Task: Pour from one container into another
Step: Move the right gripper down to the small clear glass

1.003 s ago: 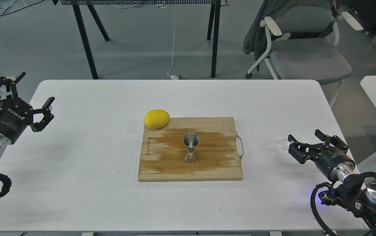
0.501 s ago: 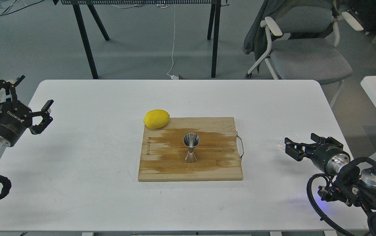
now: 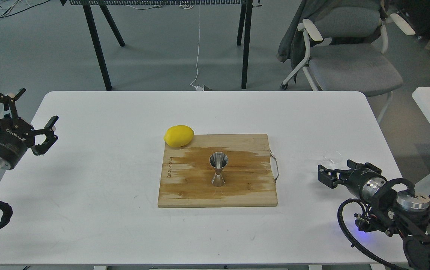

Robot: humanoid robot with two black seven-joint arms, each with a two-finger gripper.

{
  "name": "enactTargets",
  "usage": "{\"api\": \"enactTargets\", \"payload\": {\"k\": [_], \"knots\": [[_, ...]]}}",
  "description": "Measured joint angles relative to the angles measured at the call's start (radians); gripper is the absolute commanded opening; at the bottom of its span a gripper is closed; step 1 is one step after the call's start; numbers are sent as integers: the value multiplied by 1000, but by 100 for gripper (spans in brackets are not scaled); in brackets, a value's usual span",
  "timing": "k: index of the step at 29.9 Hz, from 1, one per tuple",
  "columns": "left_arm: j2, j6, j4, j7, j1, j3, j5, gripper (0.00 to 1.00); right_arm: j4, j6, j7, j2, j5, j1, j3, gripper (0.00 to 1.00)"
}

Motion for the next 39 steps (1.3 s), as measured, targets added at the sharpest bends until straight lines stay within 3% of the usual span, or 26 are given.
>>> {"api": "enactTargets", "payload": {"k": [13,24,33,39], "knots": [[-16,0,35,0,0,0,0,99,-94,14,-11,38,-26,61,0,92],[-19,0,48,0,0,0,0,99,-126,18,-13,73,-67,75,-1,75],[-25,0,73,0,1,0,0,99,-128,21,-12,72,-76,74,0,68],[-34,0,79,0,1,0,0,99,-128,22,-12,72,-77,74,0,56]]}}
